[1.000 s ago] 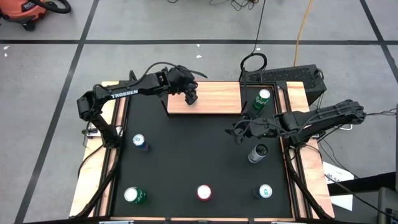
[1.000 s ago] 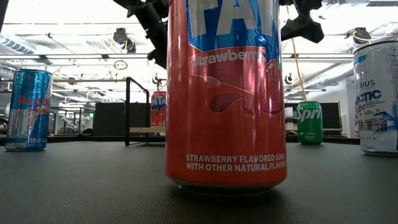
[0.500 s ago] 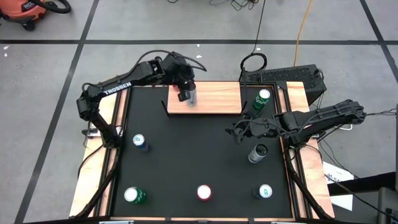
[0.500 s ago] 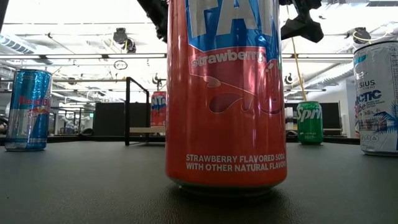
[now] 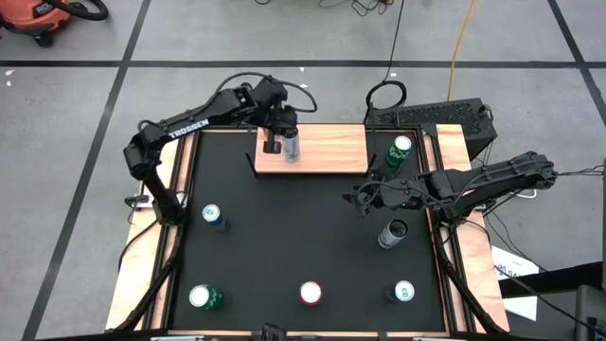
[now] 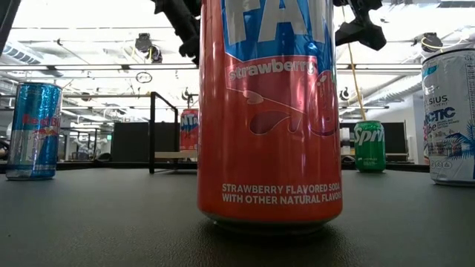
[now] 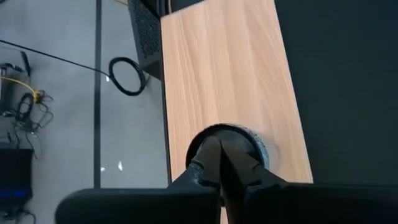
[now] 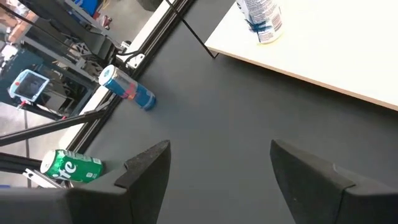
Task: Place canned beverage on shelf
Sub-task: Put the left white-blue soda can on the shelf
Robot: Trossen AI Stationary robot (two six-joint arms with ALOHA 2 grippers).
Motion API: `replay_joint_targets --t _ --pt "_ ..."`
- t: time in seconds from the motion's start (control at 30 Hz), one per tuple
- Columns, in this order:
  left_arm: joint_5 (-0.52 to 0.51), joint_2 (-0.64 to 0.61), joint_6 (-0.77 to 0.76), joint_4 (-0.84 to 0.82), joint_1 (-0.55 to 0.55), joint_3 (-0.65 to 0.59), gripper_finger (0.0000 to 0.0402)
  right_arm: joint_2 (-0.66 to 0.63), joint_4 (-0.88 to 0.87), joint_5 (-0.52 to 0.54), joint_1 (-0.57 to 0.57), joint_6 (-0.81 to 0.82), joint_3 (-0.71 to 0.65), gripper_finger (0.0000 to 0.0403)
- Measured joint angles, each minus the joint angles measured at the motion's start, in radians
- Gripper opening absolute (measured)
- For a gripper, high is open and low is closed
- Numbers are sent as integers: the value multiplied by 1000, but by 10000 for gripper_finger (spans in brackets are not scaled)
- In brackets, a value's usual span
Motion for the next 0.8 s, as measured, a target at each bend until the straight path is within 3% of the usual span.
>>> replay_joint_targets --t 0.37,0.8 --pt "2 26 -2 -5 5 0 1 0 0 0 0 26 0 265" --pt "0 56 -128 -16 5 3 1 0 0 22 0 27 0 265"
